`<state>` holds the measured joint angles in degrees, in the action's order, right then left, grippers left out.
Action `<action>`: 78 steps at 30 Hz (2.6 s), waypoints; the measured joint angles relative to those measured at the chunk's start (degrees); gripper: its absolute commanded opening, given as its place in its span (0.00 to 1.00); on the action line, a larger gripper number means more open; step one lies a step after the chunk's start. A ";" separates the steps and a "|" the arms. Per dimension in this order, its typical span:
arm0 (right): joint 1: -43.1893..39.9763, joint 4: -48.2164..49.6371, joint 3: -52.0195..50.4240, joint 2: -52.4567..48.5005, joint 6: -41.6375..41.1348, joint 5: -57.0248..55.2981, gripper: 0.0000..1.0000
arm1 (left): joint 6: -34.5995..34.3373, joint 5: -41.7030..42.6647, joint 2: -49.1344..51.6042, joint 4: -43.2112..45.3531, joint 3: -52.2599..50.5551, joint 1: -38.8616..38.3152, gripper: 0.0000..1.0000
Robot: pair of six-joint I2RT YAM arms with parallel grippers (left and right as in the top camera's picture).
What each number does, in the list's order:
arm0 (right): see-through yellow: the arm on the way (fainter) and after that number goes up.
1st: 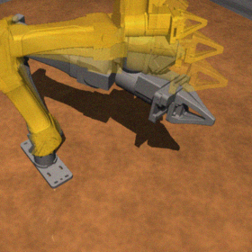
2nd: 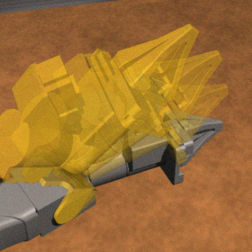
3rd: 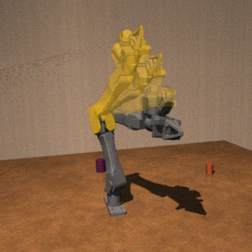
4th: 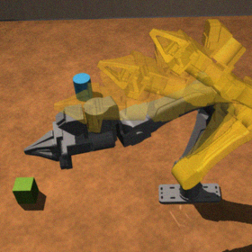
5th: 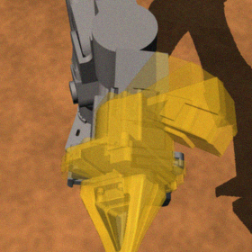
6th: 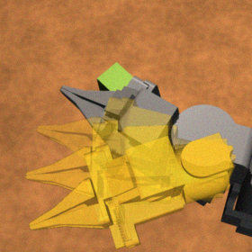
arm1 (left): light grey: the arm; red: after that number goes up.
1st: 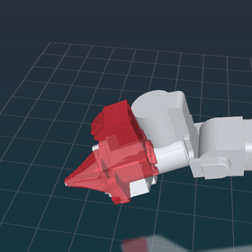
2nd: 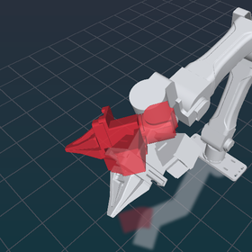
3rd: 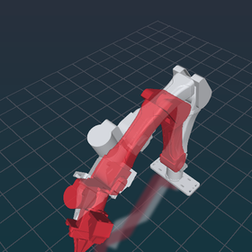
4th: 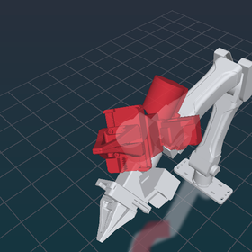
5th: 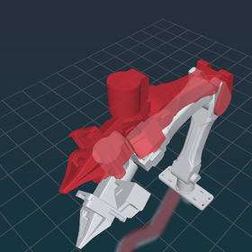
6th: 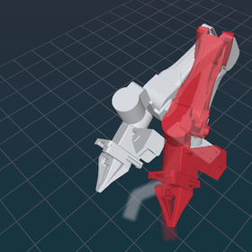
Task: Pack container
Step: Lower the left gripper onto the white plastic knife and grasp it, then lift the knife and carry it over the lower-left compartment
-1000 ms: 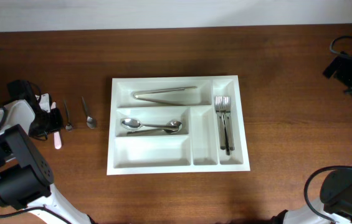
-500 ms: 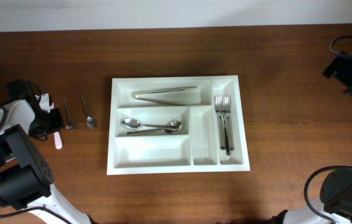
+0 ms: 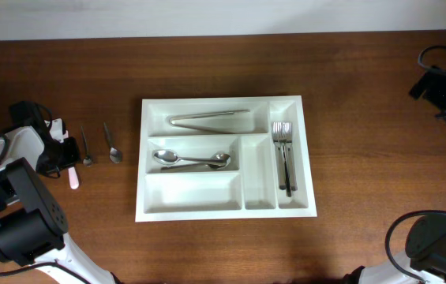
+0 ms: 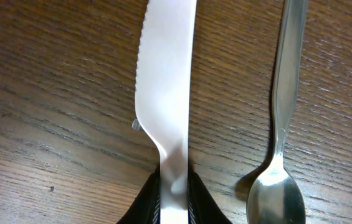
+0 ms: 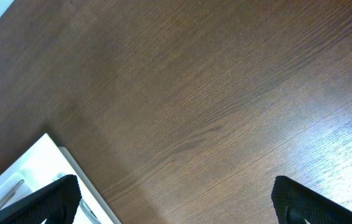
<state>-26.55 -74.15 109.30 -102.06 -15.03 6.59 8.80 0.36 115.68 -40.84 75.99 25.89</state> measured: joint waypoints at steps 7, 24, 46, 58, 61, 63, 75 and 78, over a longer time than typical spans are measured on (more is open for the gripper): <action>0.00 0.00 0.00 0.00 -0.02 0.00 0.99 | 1.29 0.63 0.00 -0.07 0.04 -0.02 0.02; 0.00 0.00 0.00 0.00 -0.02 0.00 0.99 | 3.67 1.77 -0.20 -2.80 2.95 -2.75 0.02; 0.00 0.00 0.00 0.00 -0.04 0.00 0.99 | 24.87 2.36 -29.53 -5.97 3.48 -18.62 0.02; 0.00 0.00 0.00 0.00 0.00 0.00 0.99 | 36.79 2.89 -29.46 -16.61 3.52 -43.87 0.02; 0.00 0.00 0.00 0.00 -0.02 0.00 0.99 | 38.10 2.84 -27.85 -18.14 3.52 -47.60 0.02; 0.00 0.00 0.00 0.00 0.00 0.00 0.98 | 38.60 2.84 -26.49 -19.34 3.52 -49.94 0.02; 0.00 0.00 0.00 0.00 0.00 0.00 0.99 | 39.85 2.82 -15.65 -23.32 3.52 -56.11 0.02; 0.00 0.00 0.00 0.00 -0.02 0.00 0.99 | 39.91 2.82 -13.77 -24.41 3.52 -56.11 0.02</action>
<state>-26.55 -74.15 109.30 -102.06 -15.05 6.59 48.71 3.18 101.91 -65.25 79.50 -30.22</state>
